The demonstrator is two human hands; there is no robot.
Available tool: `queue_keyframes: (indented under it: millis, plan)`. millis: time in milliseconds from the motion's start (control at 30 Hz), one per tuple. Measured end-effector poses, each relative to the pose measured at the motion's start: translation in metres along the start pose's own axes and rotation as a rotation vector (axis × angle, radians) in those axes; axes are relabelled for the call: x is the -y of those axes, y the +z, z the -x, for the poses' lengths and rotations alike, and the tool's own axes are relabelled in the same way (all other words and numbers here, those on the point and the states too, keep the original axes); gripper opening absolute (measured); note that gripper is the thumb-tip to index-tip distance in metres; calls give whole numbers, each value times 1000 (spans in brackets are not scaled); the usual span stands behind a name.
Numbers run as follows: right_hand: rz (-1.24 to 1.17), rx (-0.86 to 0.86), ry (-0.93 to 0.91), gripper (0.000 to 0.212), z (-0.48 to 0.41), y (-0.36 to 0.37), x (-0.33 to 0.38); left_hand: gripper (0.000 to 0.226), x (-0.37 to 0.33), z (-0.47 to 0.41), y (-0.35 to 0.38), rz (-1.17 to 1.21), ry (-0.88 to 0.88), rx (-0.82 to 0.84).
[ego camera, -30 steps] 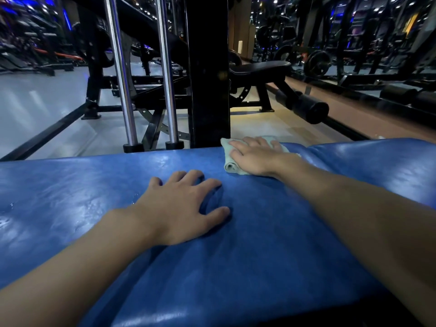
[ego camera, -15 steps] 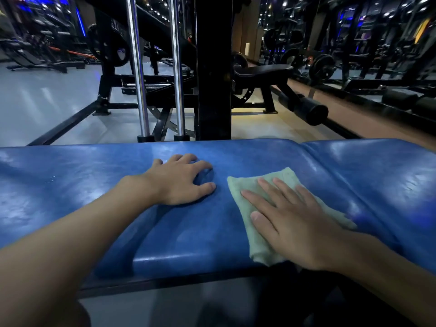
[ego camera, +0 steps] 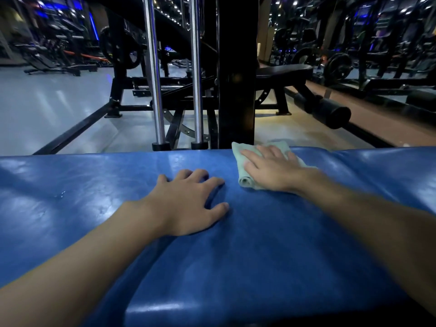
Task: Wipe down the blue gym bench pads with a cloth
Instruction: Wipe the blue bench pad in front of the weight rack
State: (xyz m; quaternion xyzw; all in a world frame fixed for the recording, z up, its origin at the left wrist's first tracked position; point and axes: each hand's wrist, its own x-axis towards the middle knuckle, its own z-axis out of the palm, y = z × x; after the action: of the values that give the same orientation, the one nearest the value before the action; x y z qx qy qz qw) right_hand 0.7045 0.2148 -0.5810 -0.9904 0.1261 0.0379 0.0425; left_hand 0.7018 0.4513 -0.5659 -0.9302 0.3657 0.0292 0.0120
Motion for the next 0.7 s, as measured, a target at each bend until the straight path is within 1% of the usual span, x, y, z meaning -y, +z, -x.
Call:
queue_keyframes:
  millis: [133, 267, 367, 533, 567, 633, 667, 700]
  plan:
    - [-44, 10, 24, 60, -37, -7, 6, 61, 4, -2, 2, 3, 13, -20]
    - [-31, 7, 33, 60, -29, -2, 7, 64, 6, -1, 0, 14, 5, 1]
    - [-15, 6, 32, 58, 8, 6, 11, 61, 8, 1, -1, 31, 1, -5]
    - [-53, -35, -12, 56, 107, 14, 30, 56, 9, 2, -1, 69, -3, -14]
    - [-39, -42, -24, 59, 128, 15, 35, 55, 9, 4, -1, 83, -11, -18]
    - [-10, -32, -65, 73, 164, 17, 46, 52, 8, 8, -2, 112, -42, -31]
    - [-21, -17, -65, 72, 176, 18, 49, 51, 7, 11, -4, 127, -61, -42]
    - [-49, -1, -56, 65, 184, 18, 51, 49, 4, 15, -7, 141, -81, -53]
